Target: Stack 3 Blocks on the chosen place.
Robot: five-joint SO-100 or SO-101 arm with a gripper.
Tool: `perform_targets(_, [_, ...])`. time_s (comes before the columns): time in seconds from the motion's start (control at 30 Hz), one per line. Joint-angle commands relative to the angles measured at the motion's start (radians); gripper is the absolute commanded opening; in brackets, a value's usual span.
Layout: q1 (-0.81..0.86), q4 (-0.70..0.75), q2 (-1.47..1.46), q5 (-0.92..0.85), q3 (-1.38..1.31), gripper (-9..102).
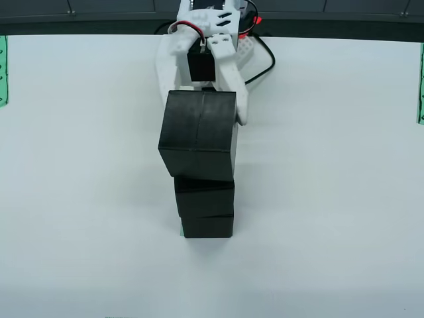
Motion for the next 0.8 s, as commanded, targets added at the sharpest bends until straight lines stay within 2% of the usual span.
perform_targets(0.0, [0.008, -0.032, -0.014, -0.017, -0.003, 17])
perform_targets(0.43, [0.003, -0.175, -0.132, -0.032, 0.006, 17])
perform_targets(0.77, [0.005, -0.227, -0.187, -0.049, 0.006, 17])
